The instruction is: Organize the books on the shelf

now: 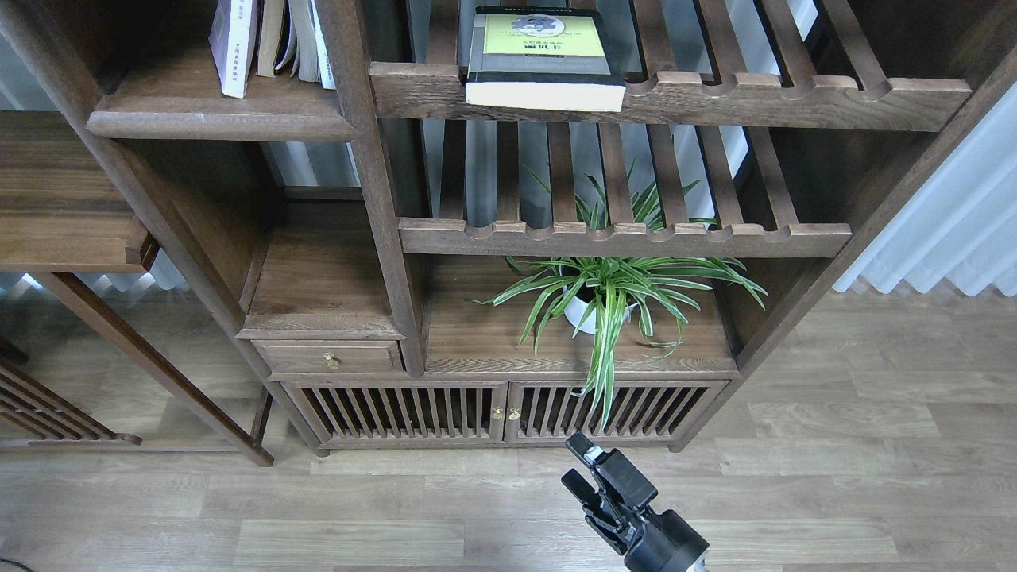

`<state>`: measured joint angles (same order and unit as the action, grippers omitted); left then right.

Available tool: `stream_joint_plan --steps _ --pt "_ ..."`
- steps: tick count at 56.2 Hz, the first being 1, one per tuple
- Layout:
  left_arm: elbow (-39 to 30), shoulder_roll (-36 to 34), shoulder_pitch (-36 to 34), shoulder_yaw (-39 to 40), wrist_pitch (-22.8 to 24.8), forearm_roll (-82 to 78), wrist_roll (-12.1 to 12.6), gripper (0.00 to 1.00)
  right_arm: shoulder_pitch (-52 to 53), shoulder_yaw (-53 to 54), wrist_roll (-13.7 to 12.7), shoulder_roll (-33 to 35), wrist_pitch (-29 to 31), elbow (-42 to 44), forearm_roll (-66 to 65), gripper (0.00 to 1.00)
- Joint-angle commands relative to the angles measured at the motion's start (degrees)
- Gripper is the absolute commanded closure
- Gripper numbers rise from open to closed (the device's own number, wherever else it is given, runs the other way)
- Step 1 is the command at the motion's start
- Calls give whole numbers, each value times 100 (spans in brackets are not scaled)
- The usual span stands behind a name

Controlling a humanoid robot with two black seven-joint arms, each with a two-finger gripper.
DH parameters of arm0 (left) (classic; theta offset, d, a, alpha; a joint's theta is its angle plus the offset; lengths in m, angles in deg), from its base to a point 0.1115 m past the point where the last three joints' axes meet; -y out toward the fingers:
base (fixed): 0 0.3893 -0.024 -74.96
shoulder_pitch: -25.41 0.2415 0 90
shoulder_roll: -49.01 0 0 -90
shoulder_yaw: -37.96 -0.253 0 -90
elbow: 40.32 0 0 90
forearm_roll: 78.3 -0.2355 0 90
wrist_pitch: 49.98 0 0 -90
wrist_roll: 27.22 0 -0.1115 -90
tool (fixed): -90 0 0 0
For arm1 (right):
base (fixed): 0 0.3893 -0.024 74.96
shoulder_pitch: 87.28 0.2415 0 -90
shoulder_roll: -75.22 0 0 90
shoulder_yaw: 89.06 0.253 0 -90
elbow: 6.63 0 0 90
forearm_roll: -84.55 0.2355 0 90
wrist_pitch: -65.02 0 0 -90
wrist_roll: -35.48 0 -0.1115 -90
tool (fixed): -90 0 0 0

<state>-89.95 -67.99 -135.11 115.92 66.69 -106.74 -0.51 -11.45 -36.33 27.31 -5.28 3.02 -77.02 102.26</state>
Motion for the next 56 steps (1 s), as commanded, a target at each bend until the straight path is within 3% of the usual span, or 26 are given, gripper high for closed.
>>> stream_joint_plan --steps 1,28,34,56 --pt "58 46 -32 -18 -469 5 -16 92 2 9 0 0 0 -1 5 1" --pt "102 -148 -85 -255 -426 14 116 93 37 9 0 8 0 -10 5 1" --pt "137 -446 -120 -326 -355 40 129 87 46 17 0 26 0 -10 5 1" --pt "577 -411 -217 -510 -320 67 129 90 98 17 0 35 0 -19 5 1"
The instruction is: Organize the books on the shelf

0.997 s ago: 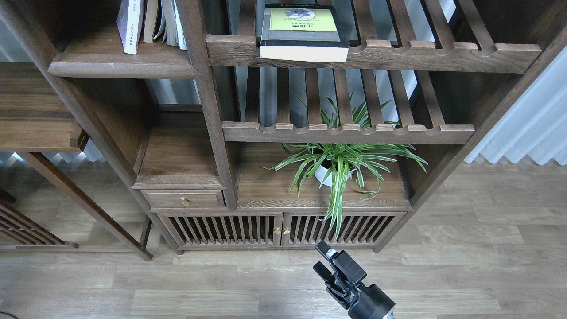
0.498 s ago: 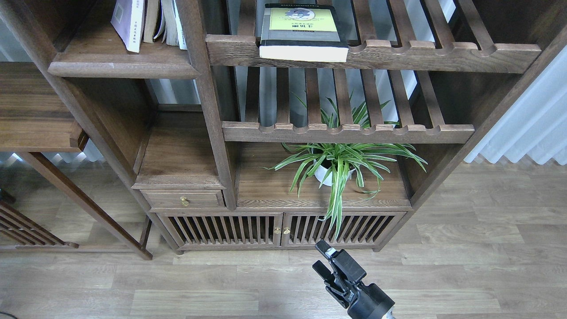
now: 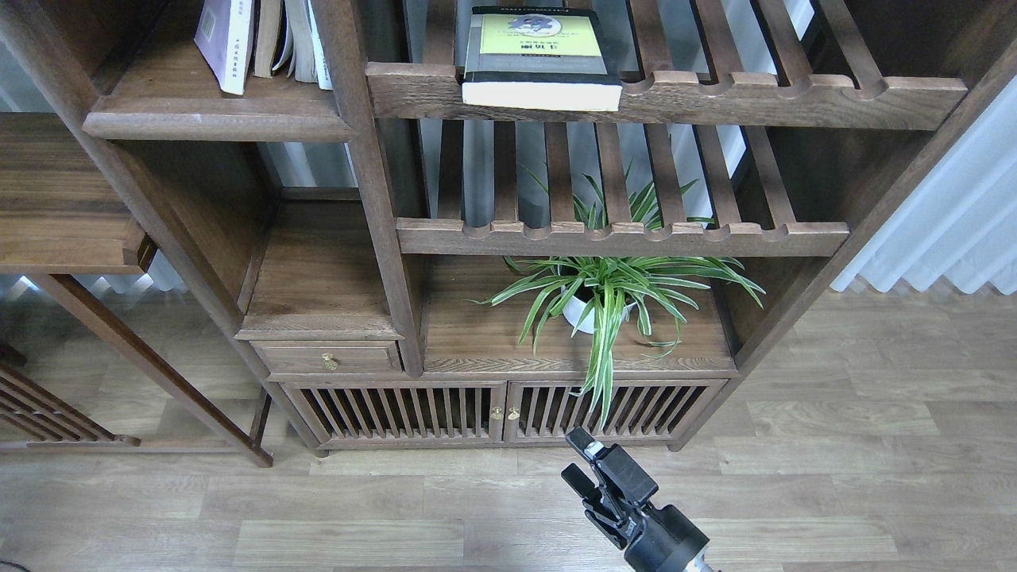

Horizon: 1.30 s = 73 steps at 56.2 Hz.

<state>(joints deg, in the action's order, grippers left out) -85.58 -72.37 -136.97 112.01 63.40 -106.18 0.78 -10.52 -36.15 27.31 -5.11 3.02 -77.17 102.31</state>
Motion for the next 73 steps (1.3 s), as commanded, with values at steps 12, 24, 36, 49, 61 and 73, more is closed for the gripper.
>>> stream_joint_plan --steps 12,24,36,49,61,73 --pt "377 193 -118 -480 18 28 0 90 6 0 -1 18 0 -12 0 1" --pt "824 404 -460 -524 -26 10 0 93 -3 0 -1 18 0 -12 0 1" --pt "1397 712 -716 -735 -62 10 -1060 93 -3 0 -1 9 0 -12 17 1" --pt "1397 703 -619 -928 158 10 -1438 92 -3 0 -1 0 0 -12 35 1" --pt "1423 756 -628 -1077 272 -95 -1718 93 6 17 -1 0 0 -21 35 1" --pt "1432 694 -540 -1262 462 -218 -2545 93 -3 79 8 -17 0 -30 61 1"
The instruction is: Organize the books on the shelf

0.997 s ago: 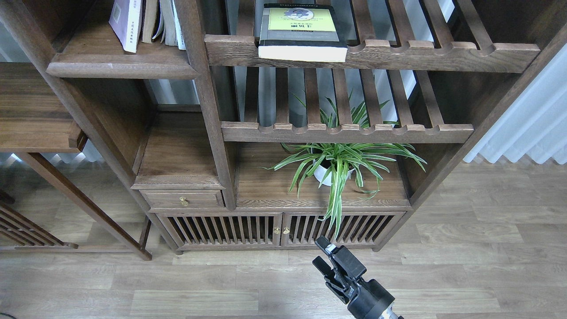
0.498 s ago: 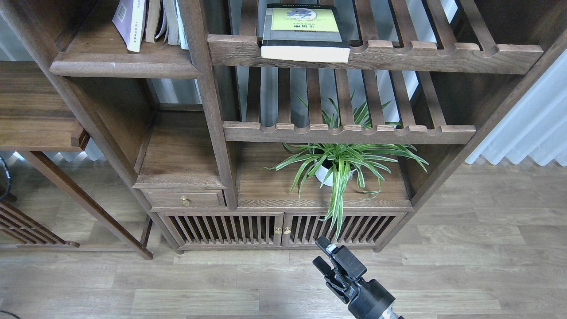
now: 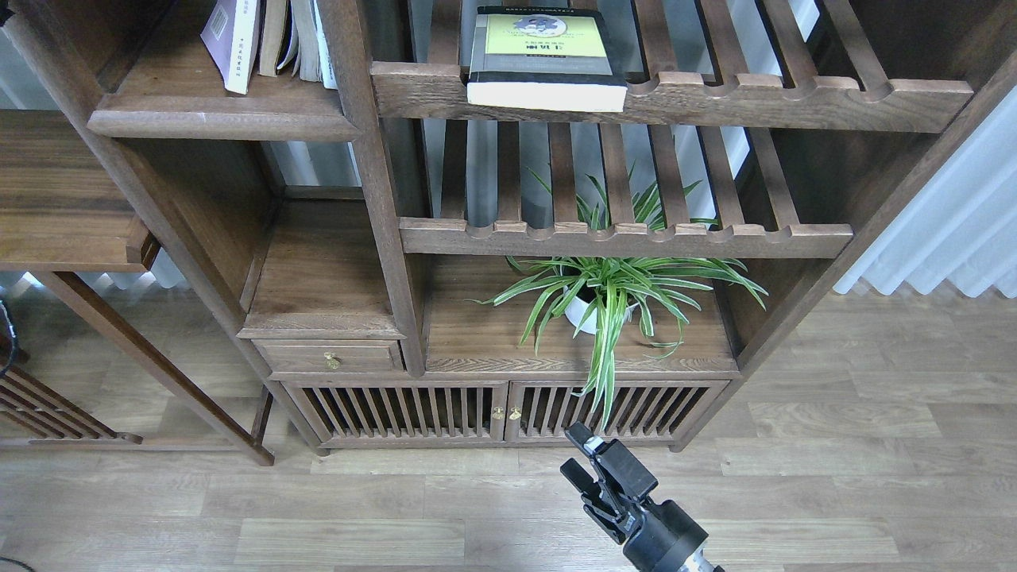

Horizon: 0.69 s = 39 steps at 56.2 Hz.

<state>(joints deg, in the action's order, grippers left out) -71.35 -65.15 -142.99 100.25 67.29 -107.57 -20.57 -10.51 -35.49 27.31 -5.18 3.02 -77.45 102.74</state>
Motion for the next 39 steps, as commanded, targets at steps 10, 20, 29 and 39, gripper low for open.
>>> stream_joint_plan --steps 10,20,29,39 --pt "62 51 220 -103 73 -263 -1078 93 4 4 8 -19 0 -11 27 1" --pt "115 69 387 -103 73 -316 -1236 92 4 4 8 -28 0 -11 27 1" --pt "106 69 633 -182 73 -308 -1368 92 22 4 8 -107 0 -19 27 1" --pt "80 69 765 -174 73 -308 -1597 92 66 4 8 -186 0 -11 36 1"
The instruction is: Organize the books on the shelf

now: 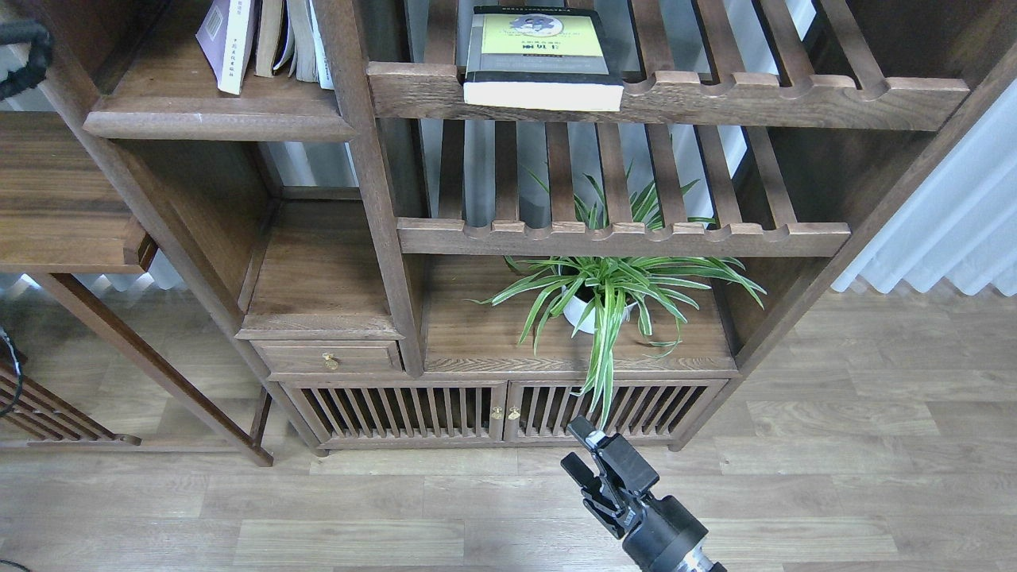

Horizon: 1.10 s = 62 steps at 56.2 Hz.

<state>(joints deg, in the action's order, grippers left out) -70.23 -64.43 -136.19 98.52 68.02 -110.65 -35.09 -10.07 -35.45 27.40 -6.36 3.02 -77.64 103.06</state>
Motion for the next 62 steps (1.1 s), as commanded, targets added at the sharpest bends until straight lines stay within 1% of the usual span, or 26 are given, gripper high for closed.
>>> stream_joint_plan --steps 1,23,31,41,47,49,50,51,52,53,55,62 --pt "-41 6 93 -1 0 1 -162 92 22 0 -1 -77 0 -1 3 1" --pt "-393 -11 401 -45 0 -210 -179 90 31 8 -1 -121 0 -1 56 1" --pt "-411 -20 480 -28 0 -245 -171 90 48 0 -1 -121 0 -1 100 1" --pt "-428 -37 559 -1 0 -236 -188 89 48 8 -1 -86 0 -1 214 1" --pt "-428 7 568 43 0 -193 -232 85 48 8 -1 -77 0 -1 214 1" --pt "-419 15 577 43 0 -166 -258 82 57 8 -1 -77 0 -1 214 1" --pt "-419 24 586 43 0 -166 -267 80 48 8 -1 -77 0 -1 214 1" --pt "-419 41 586 8 0 -157 -285 75 48 8 -1 -77 0 -1 214 1" --pt "-419 42 586 -1 0 -157 -293 74 48 8 -1 -77 0 -1 214 1" --pt "-419 59 594 -19 0 -157 -311 70 57 8 -1 -77 0 -1 214 1" --pt "-419 86 612 -19 0 -149 -337 66 57 8 -1 -77 0 -1 214 1" --pt "-463 86 744 -1 0 -131 -355 61 66 8 -1 -60 0 -1 214 1"
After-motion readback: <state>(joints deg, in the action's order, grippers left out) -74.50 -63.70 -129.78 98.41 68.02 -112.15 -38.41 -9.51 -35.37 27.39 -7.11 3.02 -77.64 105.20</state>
